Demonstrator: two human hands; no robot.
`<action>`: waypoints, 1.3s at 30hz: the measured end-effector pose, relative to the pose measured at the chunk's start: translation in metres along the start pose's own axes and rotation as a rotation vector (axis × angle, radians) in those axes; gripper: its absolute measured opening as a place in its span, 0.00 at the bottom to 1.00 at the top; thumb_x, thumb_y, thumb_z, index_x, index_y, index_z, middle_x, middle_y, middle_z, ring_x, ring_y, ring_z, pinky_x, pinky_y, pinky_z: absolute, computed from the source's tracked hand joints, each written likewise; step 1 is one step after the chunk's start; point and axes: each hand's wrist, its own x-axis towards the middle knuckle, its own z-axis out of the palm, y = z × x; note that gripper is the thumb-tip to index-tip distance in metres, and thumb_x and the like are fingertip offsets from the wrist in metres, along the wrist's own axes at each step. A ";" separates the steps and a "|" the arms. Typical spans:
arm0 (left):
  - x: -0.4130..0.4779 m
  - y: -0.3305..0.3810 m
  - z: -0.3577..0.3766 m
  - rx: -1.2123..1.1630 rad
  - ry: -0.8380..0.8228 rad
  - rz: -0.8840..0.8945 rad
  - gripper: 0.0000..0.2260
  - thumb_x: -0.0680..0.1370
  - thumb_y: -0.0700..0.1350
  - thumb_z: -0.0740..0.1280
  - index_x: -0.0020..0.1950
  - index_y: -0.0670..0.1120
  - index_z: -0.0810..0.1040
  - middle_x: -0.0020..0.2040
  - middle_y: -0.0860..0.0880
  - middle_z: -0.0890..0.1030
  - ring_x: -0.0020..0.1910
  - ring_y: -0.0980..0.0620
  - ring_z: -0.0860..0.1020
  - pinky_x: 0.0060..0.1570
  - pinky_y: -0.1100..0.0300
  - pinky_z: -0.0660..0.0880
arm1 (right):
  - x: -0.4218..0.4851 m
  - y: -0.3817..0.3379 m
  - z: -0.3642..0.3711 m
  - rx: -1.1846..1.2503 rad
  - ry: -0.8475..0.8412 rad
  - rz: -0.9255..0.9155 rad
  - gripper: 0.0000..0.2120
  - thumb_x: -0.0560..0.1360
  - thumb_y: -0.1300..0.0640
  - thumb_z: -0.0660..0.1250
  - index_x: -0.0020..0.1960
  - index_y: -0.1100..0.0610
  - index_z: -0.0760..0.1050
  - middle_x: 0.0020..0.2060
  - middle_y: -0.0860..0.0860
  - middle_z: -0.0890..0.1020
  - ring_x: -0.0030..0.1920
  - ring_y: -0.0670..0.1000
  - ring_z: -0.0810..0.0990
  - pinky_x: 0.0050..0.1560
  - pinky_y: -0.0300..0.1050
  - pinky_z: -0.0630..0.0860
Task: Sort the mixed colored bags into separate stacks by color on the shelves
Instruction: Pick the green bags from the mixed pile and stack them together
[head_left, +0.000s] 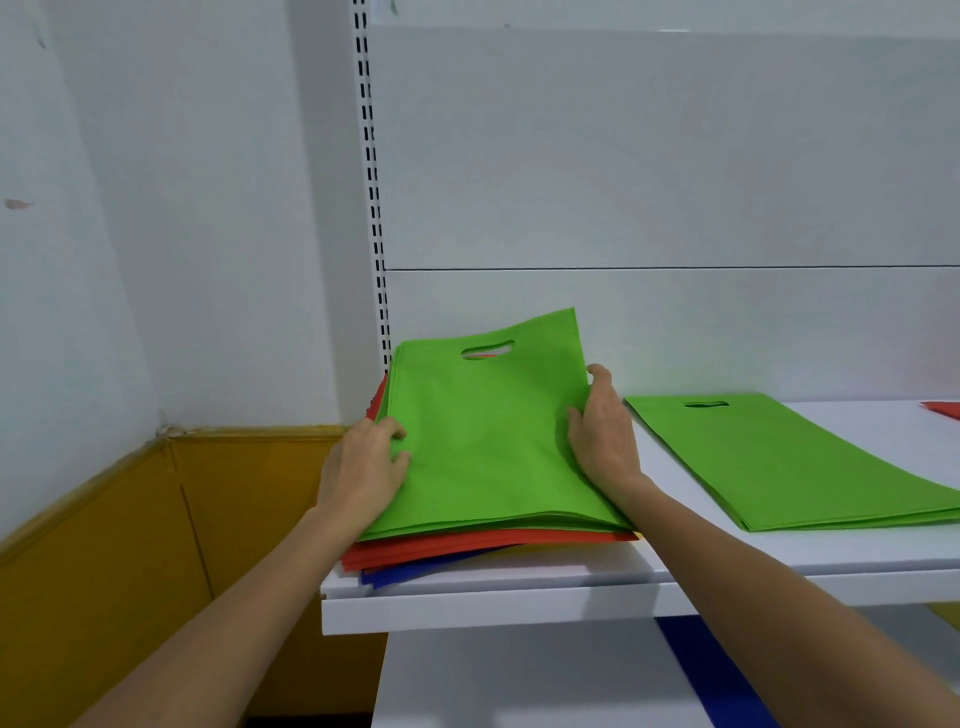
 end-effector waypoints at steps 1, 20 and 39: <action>0.001 0.000 -0.002 0.004 0.002 -0.004 0.14 0.78 0.45 0.64 0.63 0.46 0.74 0.60 0.45 0.75 0.58 0.46 0.74 0.55 0.57 0.69 | 0.001 0.000 -0.001 -0.009 0.002 -0.007 0.25 0.76 0.66 0.60 0.71 0.60 0.57 0.65 0.59 0.71 0.58 0.62 0.74 0.57 0.56 0.70; 0.036 0.127 -0.002 -0.083 0.215 0.223 0.18 0.74 0.42 0.67 0.64 0.42 0.74 0.60 0.42 0.77 0.59 0.43 0.74 0.62 0.48 0.68 | 0.088 0.058 -0.151 -0.236 0.025 -0.221 0.23 0.75 0.64 0.62 0.69 0.62 0.67 0.61 0.61 0.73 0.62 0.61 0.72 0.63 0.55 0.67; 0.035 0.306 0.124 -0.102 0.050 0.201 0.18 0.76 0.45 0.65 0.65 0.43 0.74 0.58 0.42 0.77 0.58 0.44 0.74 0.60 0.52 0.69 | 0.125 0.245 -0.240 -0.306 -0.036 -0.083 0.22 0.74 0.69 0.57 0.69 0.63 0.68 0.60 0.61 0.72 0.60 0.62 0.72 0.63 0.53 0.68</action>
